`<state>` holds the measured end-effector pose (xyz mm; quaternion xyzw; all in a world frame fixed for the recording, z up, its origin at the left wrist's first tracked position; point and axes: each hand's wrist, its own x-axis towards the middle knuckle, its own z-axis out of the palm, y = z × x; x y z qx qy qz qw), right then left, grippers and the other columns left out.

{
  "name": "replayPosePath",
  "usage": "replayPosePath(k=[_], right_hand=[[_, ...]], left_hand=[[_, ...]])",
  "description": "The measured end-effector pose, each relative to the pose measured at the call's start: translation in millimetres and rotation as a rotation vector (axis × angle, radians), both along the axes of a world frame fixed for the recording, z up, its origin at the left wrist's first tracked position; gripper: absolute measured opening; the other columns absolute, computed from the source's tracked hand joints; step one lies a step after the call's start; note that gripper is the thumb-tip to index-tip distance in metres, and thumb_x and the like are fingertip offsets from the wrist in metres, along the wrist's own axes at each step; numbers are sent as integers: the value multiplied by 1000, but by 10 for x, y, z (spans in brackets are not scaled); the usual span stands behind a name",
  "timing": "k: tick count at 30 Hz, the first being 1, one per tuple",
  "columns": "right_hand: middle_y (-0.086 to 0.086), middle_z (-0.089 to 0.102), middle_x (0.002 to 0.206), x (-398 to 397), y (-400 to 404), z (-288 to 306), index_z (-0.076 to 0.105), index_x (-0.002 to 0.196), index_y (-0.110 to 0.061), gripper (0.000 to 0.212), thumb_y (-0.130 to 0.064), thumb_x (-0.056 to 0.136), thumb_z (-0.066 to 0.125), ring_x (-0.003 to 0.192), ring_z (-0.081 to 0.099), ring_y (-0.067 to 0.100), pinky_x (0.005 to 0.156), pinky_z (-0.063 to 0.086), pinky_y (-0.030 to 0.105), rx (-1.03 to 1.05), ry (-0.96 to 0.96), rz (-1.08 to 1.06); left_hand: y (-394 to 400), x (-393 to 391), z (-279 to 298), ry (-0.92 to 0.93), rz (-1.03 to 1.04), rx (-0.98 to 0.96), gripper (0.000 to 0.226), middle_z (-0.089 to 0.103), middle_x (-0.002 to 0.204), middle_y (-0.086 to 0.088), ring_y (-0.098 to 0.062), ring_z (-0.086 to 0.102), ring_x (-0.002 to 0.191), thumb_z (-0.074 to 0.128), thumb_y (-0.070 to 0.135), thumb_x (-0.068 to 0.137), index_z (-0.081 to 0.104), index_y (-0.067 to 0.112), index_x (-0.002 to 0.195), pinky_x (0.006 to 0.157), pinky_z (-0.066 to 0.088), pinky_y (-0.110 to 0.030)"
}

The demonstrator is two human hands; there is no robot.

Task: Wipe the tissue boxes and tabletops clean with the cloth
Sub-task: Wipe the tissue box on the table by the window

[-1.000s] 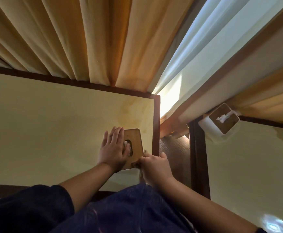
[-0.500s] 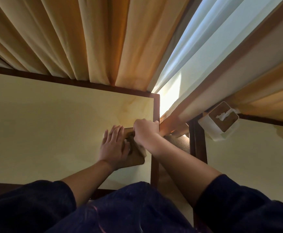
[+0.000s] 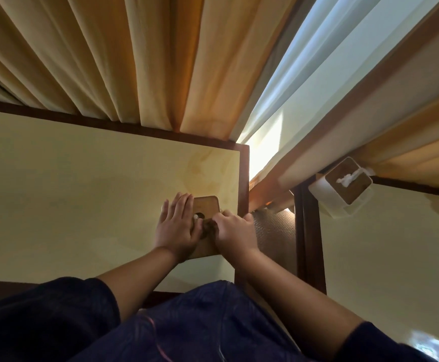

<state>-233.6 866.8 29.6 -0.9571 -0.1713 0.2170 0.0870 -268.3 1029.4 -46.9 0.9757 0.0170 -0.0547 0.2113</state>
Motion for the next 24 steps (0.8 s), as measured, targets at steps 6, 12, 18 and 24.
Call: replayPosePath(k=[6, 12, 18, 24], right_hand=[[-2, 68, 108, -159, -130, 72, 69, 108, -23, 11, -31, 101, 67, 101, 64, 21, 106, 37, 50, -124, 82, 204], [0, 65, 113, -159, -223, 85, 64, 121, -22, 19, -29, 103, 62, 97, 62, 22, 88, 36, 42, -63, 96, 321], [-1, 61, 112, -170, -359, 138, 59, 118, -21, 13, -24, 108, 52, 91, 63, 22, 88, 48, 39, 81, 51, 191], [-2, 59, 119, -182, -235, 70, 58, 127, -17, 24, -21, 104, 57, 86, 56, 20, 82, 47, 33, 73, -52, 141]], left_hand=[[10, -7, 7, -1, -14, 4, 73, 23, 170, -9, -23, 7, 160, 16, 51, 103, 18, 10, 164, 130, 1, -46], [67, 67, 44, 22, -129, 47, 78, 22, 171, -10, -24, 7, 161, 13, 57, 101, 18, 10, 164, 131, 1, -47], [554, 469, 62, -20, -744, 145, 76, 16, 171, 3, -19, 4, 159, 16, 67, 103, 20, 25, 165, 129, -2, -44], [375, 216, 198, -5, -318, -35, 92, 25, 171, -5, -22, 11, 160, 19, 79, 94, 22, 20, 164, 130, 8, -48]])
